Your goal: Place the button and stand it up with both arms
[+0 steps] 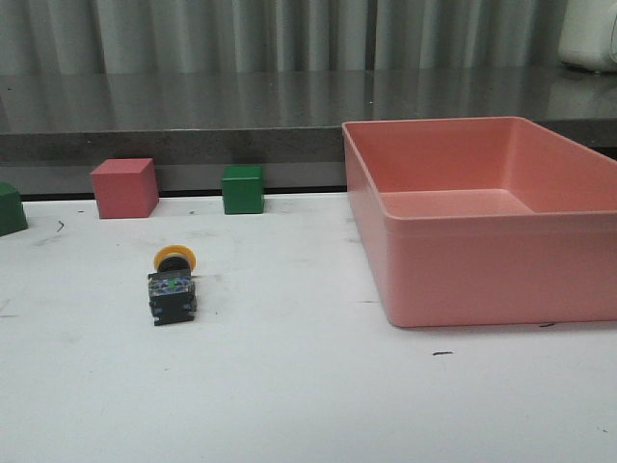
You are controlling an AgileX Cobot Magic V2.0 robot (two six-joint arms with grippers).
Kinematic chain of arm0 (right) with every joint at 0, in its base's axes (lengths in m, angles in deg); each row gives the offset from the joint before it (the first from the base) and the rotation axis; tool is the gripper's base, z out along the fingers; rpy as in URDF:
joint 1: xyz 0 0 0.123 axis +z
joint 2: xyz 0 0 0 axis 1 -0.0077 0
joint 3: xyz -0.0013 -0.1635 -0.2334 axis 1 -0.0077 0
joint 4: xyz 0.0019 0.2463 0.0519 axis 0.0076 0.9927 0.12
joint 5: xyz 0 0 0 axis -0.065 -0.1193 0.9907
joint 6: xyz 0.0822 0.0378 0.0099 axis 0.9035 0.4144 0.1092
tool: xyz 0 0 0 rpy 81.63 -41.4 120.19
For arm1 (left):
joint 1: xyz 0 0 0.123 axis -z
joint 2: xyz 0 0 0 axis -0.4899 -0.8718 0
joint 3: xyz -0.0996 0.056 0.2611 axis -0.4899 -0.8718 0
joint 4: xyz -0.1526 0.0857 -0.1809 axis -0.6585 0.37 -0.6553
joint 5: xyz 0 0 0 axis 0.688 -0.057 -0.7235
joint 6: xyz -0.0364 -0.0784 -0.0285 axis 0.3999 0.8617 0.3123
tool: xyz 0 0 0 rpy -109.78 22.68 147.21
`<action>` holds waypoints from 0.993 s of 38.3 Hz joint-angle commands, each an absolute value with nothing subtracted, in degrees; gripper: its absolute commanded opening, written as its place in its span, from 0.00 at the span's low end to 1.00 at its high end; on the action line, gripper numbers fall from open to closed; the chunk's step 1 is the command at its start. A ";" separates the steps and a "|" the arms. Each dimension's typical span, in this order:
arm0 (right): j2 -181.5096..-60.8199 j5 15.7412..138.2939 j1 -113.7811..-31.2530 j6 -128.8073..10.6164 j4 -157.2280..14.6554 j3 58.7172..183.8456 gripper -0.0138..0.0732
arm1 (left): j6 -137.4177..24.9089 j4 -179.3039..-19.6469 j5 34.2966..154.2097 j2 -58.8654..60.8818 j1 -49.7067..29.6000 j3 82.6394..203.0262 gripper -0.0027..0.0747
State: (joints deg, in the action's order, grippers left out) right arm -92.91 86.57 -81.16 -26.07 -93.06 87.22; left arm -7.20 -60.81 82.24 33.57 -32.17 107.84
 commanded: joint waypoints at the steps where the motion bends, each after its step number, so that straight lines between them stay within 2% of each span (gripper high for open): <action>1: -86.86 78.25 -81.25 -26.90 -94.00 86.10 0.08 | -7.06 -61.08 78.07 32.92 -31.89 109.90 0.80; 10: -77.64 76.11 -81.25 -26.90 -94.14 84.06 0.08 | -7.06 -61.08 78.07 32.92 -31.89 109.90 0.80; 26: -77.50 76.18 -81.25 -26.90 -94.14 84.06 0.08 | -7.06 -62.94 76.74 31.76 -31.77 110.29 0.80; 31: -77.50 76.18 -81.25 -26.90 -94.14 84.06 0.08 | -7.06 -62.94 80.71 26.30 -29.75 113.28 0.80; 38: -77.50 76.18 -81.25 -26.90 -94.14 84.06 0.08 | -7.06 -62.94 87.55 15.32 -22.24 120.60 0.80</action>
